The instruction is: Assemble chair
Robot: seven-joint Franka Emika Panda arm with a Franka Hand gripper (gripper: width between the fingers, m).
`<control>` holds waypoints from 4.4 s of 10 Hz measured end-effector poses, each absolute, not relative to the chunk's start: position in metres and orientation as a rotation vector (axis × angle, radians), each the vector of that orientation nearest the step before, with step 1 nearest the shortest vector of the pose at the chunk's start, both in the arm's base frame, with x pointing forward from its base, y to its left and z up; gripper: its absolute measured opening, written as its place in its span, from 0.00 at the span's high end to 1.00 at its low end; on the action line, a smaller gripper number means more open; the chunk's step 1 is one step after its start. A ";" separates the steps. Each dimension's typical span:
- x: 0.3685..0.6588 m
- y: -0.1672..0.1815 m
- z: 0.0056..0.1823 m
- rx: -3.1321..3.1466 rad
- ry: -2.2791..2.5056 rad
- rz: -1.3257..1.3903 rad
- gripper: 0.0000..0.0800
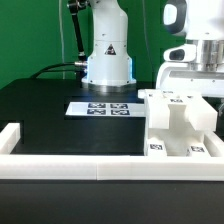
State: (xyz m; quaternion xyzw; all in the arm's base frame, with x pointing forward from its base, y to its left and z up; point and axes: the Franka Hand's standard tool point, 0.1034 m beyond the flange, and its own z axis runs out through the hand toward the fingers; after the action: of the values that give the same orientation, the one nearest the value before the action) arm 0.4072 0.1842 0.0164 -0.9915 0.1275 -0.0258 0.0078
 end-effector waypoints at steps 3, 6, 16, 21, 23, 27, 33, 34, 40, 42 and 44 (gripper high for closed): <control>0.408 0.184 0.009 -3.108 0.397 -0.070 0.19; 0.408 0.186 0.009 -3.109 0.394 -0.063 0.51; 0.397 0.185 0.040 -3.058 0.522 -0.029 0.64; 0.406 0.189 0.089 -3.000 0.533 -0.039 0.64; 0.417 0.183 0.103 -3.011 0.490 -0.030 0.64; 0.453 0.171 0.123 -3.023 0.387 -0.078 0.64; 0.492 0.138 0.134 -3.054 0.141 -0.118 0.64; 0.511 0.127 0.138 -3.060 0.112 -0.127 0.64; 0.528 0.114 0.139 -3.072 0.017 -0.146 0.64; 0.552 0.108 0.145 -3.079 -0.061 -0.152 0.64; 0.572 0.102 0.145 -3.086 -0.115 -0.153 0.64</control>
Offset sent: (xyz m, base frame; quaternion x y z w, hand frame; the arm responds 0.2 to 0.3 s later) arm 0.0023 0.0019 -0.0021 0.0012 -0.0033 0.0003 1.0000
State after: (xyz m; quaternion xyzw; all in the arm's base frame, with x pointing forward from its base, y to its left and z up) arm 0.5724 0.1020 0.1448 -0.9978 -0.0373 -0.0494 0.0247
